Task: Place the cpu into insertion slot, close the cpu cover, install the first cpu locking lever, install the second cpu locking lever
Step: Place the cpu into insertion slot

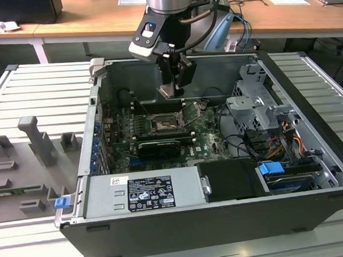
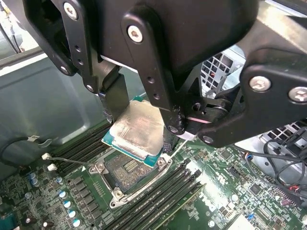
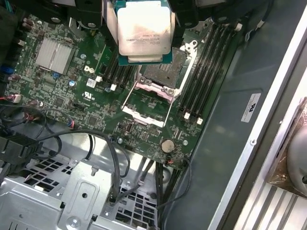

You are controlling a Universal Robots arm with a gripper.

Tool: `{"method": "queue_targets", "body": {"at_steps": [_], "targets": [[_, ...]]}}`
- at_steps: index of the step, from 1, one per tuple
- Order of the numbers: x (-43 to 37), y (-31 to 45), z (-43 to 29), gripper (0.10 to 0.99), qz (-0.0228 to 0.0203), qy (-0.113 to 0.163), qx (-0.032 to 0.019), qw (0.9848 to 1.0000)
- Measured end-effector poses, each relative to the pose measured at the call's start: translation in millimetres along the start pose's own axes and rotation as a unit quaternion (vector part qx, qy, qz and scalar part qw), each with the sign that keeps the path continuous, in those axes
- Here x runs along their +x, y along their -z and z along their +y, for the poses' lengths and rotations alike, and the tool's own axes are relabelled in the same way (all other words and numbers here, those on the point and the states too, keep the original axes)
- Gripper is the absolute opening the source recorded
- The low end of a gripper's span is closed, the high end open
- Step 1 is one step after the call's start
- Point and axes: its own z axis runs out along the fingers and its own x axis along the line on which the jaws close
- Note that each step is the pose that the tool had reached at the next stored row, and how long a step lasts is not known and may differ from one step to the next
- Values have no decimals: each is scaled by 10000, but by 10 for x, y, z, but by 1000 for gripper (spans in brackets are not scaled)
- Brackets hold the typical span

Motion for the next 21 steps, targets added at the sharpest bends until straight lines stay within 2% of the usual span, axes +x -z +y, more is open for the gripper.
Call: {"method": "queue_targets", "body": {"at_steps": [7,21], "targets": [[0,-19,-1,529,-15,-181,0,9998],[0,-45,-3,529,-28,-354,-1,9994]]}}
